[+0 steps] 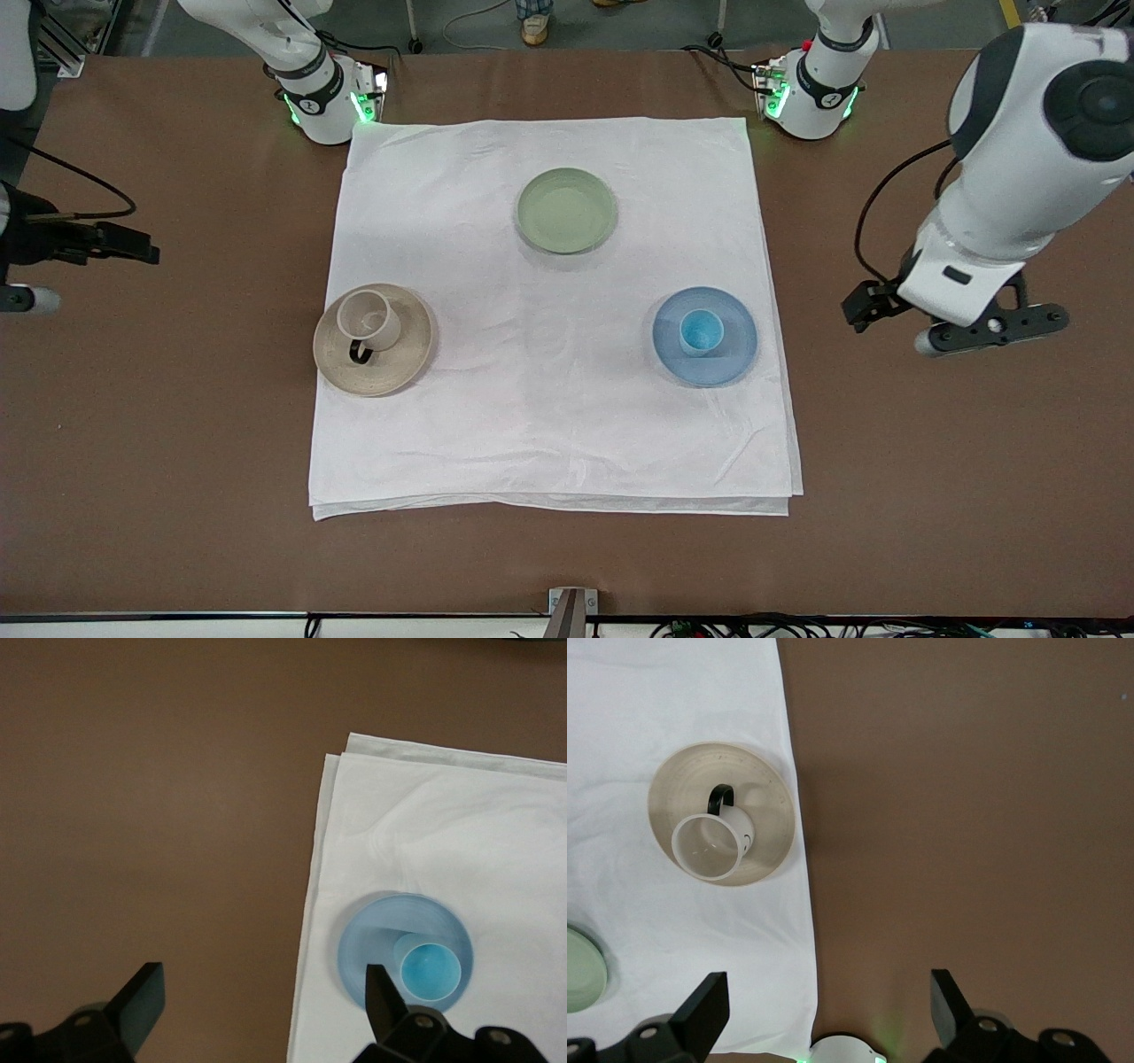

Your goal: Place blue cup in blue plate and white mug in gray plate

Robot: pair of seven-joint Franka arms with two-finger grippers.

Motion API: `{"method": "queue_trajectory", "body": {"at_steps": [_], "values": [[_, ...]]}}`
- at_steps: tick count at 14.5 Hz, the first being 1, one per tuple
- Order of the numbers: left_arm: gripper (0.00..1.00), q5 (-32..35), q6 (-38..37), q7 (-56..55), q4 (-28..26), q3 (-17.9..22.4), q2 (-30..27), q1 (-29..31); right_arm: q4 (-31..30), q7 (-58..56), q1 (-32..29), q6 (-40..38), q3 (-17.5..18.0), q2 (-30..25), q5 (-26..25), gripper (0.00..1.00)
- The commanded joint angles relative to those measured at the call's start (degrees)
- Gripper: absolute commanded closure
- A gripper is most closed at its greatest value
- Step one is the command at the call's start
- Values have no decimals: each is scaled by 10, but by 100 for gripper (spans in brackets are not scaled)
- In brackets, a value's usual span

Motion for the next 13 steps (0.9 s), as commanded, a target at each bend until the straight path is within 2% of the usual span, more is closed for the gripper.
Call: {"method": "queue_trajectory", "body": {"at_steps": [1, 4, 6, 8, 10, 12, 13], "values": [[0, -13, -52, 91, -1, -6, -44, 40, 31, 0, -13, -15, 9, 5, -17, 0], [0, -45, -88, 147, -9, 42, -91, 18, 27, 3, -10, -11, 11, 7, -7, 0], [0, -77, -125, 161, -19, 91, -123, -12, 28, 3, -9, -10, 11, 6, -6, 0], [0, -89, -126, 175, -44, 137, -148, -42, 30, 4, -10, -20, 12, 0, -7, 0], [0, -105, -126, 176, -66, 151, -168, -44, 23, 1, -15, -32, 20, -10, -6, 0], [0, -106, -123, 176, -81, 150, -182, -44, -30, 1, -48, -9, 57, -57, -11, 0], [0, -109, -122, 176, -82, 149, -183, -43, -64, 0, -54, 6, 65, -86, -11, 0]]}}
